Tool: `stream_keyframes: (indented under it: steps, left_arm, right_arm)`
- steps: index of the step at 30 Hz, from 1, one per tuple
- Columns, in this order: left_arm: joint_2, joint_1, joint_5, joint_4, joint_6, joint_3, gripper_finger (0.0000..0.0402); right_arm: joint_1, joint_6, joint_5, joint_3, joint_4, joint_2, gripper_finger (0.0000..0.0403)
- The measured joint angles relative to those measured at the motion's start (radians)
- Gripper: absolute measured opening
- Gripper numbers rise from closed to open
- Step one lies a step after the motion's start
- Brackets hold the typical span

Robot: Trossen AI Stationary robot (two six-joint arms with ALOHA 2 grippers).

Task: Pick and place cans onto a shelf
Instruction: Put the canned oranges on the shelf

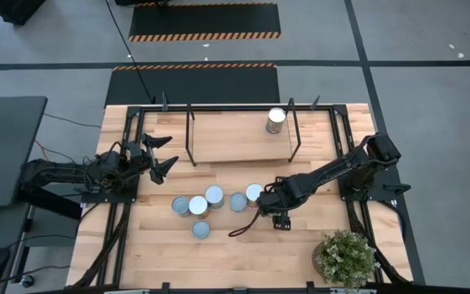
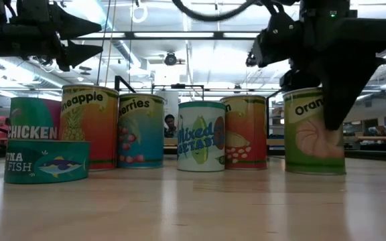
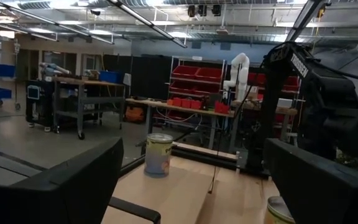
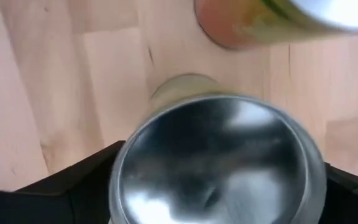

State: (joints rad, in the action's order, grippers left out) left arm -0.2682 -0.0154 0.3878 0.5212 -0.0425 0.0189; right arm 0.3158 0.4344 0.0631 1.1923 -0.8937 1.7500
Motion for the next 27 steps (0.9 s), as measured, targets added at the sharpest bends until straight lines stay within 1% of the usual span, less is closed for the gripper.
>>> stream_keyframes:
  steps: [7,13,17,21,27]
  left_arm:
    - [0.000,0.000,0.000,-0.022,-0.048,0.001,0.0393]
    - [0.000,0.000,0.000,-0.027,-0.050,0.001,0.0393]
    - [0.000,0.000,0.000,-0.026,-0.050,0.001,0.0393]
    - [0.000,0.000,0.000,-0.027,-0.052,0.001,0.0393]
    - [0.000,0.000,0.000,-0.045,-0.067,0.001,0.0393]
  right_arm:
    - [-0.020,-0.011,0.000,0.000,0.010,0.000,0.0369]
    - [-0.029,-0.045,-0.008,0.000,0.010,0.000,0.0338]
    - [-0.053,-0.060,-0.040,0.002,0.010,-0.002,0.0318]
    - [-0.078,-0.086,-0.055,0.002,-0.020,-0.021,0.0319]
    - [-0.146,-0.132,-0.056,0.002,-0.075,-0.105,0.0323]
